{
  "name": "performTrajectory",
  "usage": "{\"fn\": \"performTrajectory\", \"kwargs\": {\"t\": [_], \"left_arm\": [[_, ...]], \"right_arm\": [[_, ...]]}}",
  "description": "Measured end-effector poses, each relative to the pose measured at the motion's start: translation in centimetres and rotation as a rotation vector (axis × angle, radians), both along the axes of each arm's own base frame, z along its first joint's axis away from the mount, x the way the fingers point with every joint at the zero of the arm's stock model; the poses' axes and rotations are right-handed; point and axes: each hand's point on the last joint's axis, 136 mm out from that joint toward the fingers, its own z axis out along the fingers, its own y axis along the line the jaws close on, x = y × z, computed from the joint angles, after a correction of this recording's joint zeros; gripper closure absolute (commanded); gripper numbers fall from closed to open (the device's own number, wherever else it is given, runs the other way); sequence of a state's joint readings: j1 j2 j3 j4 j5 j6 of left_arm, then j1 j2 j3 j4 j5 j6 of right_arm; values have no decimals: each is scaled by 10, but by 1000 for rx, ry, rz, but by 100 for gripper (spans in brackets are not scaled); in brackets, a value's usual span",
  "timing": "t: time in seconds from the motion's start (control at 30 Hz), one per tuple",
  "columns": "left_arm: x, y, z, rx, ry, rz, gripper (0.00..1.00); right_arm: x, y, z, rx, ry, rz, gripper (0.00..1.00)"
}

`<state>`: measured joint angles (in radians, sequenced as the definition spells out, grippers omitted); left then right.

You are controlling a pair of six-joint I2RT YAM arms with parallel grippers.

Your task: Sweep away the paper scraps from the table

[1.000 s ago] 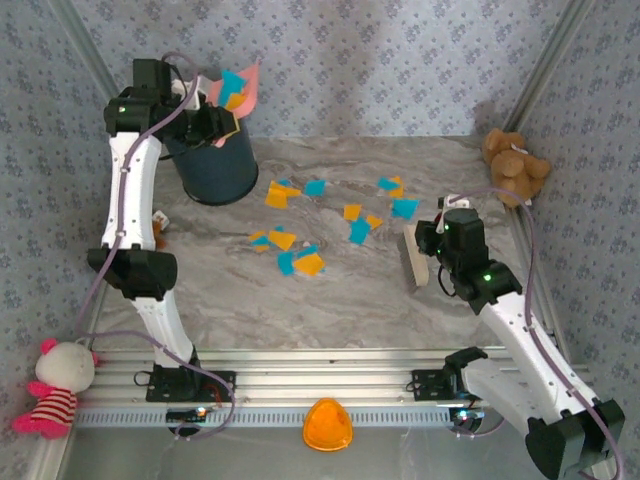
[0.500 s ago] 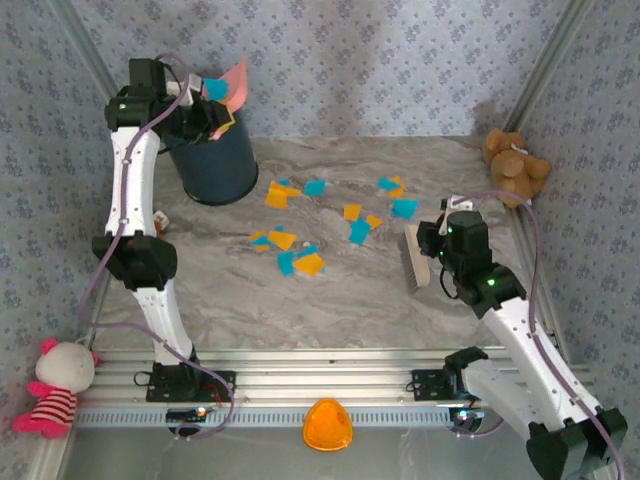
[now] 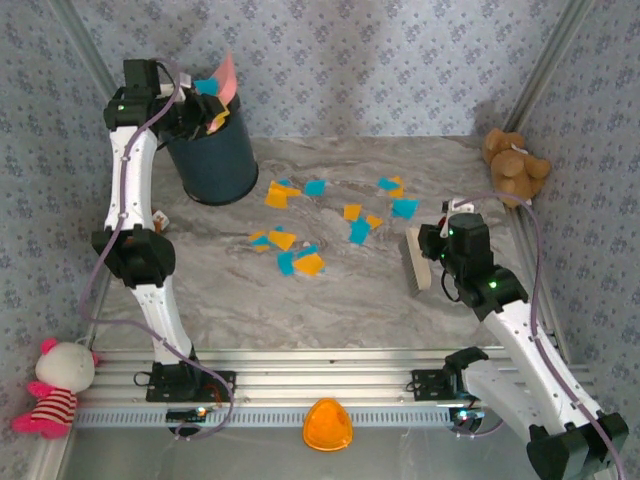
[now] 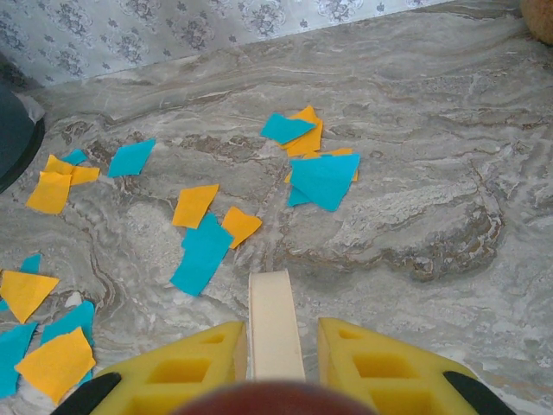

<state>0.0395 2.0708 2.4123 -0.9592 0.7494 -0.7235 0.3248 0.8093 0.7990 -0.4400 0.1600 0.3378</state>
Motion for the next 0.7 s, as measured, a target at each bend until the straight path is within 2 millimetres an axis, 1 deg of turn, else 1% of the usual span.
{"fn": "performTrajectory", "kwargs": {"t": [0.07,0.23,0.3,0.47,0.7], "left_arm": [[4,-1,-4,-29,13,7,100],[14,-1,-25,-93,78,37,100],[17,-1,-26,-113,84,47,100],[26,-1,-19,-163,56,58,100],[31,-4,-28,-253,90,86,100]], "right_arm": [[0,0,-1,2,2,-2,100],[0,0,-2,4,5,-3,100],[0,0,-2,4,5,-3,100],[0,-1,-3,4,8,-5,100],[-1,-1,-7,2,18,-6,100]]}}
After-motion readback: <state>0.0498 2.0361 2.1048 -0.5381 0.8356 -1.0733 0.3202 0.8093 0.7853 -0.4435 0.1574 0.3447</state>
